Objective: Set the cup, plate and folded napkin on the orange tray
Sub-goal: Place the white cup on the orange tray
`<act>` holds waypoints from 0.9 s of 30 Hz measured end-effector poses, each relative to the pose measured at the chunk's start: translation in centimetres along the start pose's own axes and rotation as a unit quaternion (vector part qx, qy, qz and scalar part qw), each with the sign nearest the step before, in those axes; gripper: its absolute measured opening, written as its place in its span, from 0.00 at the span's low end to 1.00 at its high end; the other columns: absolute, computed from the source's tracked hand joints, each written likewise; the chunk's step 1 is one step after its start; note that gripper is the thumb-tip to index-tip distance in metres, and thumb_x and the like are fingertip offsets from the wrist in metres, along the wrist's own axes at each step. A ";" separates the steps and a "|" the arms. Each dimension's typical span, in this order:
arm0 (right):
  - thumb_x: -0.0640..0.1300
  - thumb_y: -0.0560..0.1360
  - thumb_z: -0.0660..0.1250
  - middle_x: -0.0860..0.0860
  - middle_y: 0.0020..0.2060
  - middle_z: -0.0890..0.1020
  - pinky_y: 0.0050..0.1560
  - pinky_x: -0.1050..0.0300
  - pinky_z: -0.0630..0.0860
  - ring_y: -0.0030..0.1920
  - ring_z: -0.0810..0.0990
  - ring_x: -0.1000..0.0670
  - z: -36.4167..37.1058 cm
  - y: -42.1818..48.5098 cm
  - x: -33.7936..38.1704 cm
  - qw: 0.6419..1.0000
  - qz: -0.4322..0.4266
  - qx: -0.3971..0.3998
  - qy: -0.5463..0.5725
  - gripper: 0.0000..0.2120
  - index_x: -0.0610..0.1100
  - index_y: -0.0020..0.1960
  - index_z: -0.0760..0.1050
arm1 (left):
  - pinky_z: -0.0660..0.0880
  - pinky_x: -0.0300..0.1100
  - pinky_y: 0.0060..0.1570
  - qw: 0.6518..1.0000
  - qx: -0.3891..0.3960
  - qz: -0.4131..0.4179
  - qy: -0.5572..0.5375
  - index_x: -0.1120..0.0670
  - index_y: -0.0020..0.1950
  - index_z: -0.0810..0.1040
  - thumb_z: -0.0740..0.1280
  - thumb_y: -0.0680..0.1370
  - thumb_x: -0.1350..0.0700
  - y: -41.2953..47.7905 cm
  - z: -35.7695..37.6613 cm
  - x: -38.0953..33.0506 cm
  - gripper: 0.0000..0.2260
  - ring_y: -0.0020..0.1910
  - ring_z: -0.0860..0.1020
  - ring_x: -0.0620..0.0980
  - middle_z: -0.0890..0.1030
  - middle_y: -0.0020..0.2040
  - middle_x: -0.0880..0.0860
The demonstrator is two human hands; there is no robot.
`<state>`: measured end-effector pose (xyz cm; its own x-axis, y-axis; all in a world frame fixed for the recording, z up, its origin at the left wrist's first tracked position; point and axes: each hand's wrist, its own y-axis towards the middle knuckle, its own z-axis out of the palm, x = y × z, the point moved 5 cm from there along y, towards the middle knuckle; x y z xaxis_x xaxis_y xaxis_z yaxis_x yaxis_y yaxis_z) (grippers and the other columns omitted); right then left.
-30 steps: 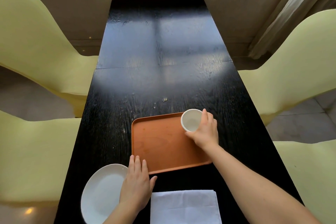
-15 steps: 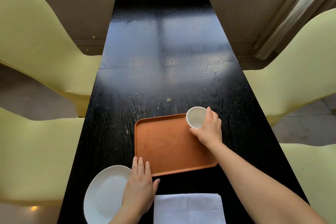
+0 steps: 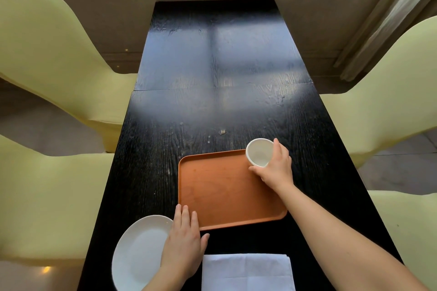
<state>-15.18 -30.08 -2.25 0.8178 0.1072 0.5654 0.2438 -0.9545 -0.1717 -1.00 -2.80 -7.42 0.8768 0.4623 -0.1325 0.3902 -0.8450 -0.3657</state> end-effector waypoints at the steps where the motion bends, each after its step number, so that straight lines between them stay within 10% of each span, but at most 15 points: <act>1: 0.53 0.61 0.82 0.42 0.76 0.59 0.71 0.44 0.63 0.73 0.61 0.38 -0.1 0.0 -0.1 1.000 0.001 0.002 0.003 0.58 0.44 0.79 0.50 | 0.52 0.51 0.77 1.000 -0.003 0.001 -0.003 0.60 0.78 0.55 0.52 0.81 0.39 0.0 -0.1 0.0 0.33 0.79 0.42 0.61 0.53 0.80 0.62; 12: 0.47 0.61 0.80 0.45 0.70 0.69 0.62 0.46 0.73 0.66 0.71 0.40 0.0 -1.1 0.4 0.999 -0.017 -0.012 0.031 0.46 0.43 0.74 0.63 | 0.50 0.49 0.76 1.000 0.001 0.003 -0.022 0.58 0.78 0.54 0.51 0.81 0.40 -0.1 -0.2 0.5 0.31 0.79 0.41 0.58 0.52 0.80 0.60; 19: 0.49 0.62 0.83 0.43 0.76 0.59 0.73 0.46 0.64 0.74 0.62 0.42 0.1 -1.6 0.0 0.999 -0.011 0.026 0.033 0.55 0.43 0.79 0.54 | 0.50 0.49 0.76 0.999 -0.007 0.008 -0.035 0.58 0.78 0.55 0.52 0.81 0.41 -0.3 -0.5 0.3 0.31 0.79 0.42 0.58 0.53 0.80 0.60; 27: 0.38 0.69 0.77 0.41 0.57 0.79 0.57 0.45 0.76 0.57 0.75 0.41 -1.1 -9.1 3.9 0.973 -0.201 -0.109 -0.007 0.26 0.37 0.65 0.75 | 0.56 0.52 0.75 0.996 -0.054 -0.007 -0.065 0.58 0.75 0.65 0.60 0.80 0.46 -2.7 -2.3 3.6 0.27 0.78 0.54 0.60 0.64 0.76 0.61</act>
<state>-14.73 -21.29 2.38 0.6859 0.4868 0.5409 0.4309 -0.8707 0.2372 1.70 0.54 -4.75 0.8296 0.5000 -0.2486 0.4374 -0.8586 -0.2673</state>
